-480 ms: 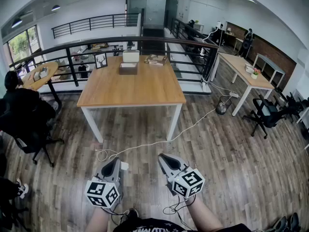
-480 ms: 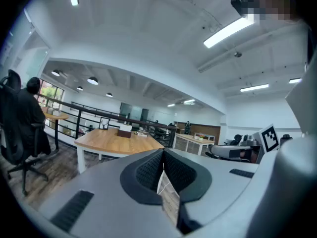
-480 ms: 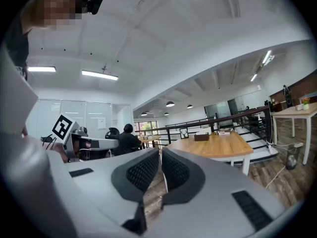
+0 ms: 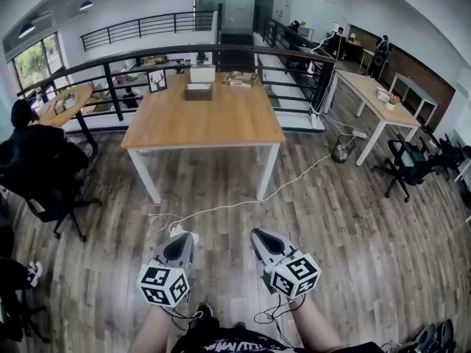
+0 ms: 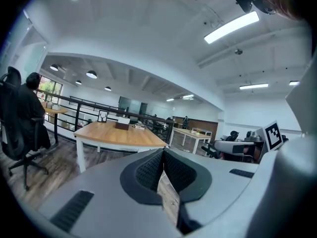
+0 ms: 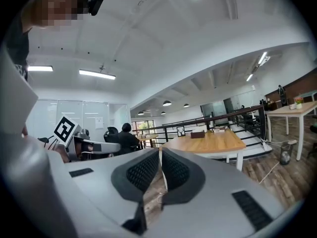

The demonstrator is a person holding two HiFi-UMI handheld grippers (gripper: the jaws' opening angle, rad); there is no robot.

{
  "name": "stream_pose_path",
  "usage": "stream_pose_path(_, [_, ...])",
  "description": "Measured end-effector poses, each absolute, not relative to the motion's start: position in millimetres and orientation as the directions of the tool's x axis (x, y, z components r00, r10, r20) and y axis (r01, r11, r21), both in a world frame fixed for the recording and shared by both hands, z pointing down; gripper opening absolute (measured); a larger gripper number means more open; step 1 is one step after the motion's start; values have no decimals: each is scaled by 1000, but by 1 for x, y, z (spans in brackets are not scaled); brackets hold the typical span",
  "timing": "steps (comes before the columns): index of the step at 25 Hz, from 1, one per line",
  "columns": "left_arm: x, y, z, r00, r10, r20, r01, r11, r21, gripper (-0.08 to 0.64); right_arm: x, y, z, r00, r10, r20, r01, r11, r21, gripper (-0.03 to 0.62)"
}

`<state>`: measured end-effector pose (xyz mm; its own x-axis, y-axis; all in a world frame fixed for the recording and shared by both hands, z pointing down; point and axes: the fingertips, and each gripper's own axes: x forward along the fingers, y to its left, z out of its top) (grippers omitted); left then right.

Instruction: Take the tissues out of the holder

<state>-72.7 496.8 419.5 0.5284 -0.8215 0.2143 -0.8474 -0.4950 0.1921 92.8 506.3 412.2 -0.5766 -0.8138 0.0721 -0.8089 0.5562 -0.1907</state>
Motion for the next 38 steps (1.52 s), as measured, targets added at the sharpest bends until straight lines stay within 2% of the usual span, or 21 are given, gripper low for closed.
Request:
stream_pose_path(6, [-64, 511, 435, 561, -794, 233, -825, -516, 229, 14, 97, 522, 430, -557, -827, 79, -816, 526, -241, 29])
stream_pose_path(12, [-86, 505, 434, 555, -797, 240, -830, -508, 231, 14, 81, 515, 421, -554, -831, 57, -813, 525, -254, 29])
stream_pose_path(16, [-93, 491, 428, 552, -801, 231, -834, -522, 179, 14, 74, 507, 410, -556, -831, -6, -795, 534, -288, 29])
stream_pose_path(20, [-101, 470, 426, 574, -790, 215, -818, -541, 194, 14, 64, 488, 402, -550, -834, -48, -786, 536, -309, 29])
stream_pose_path(33, [-186, 407, 425, 563, -804, 193, -821, -516, 244, 14, -9, 425, 408, -523, -853, 6, -824, 503, -262, 29])
stream_pose_path(38, [-204, 393, 434, 567, -798, 206, -819, -518, 247, 14, -9, 415, 418, -480, -877, 28, -850, 457, -262, 29])
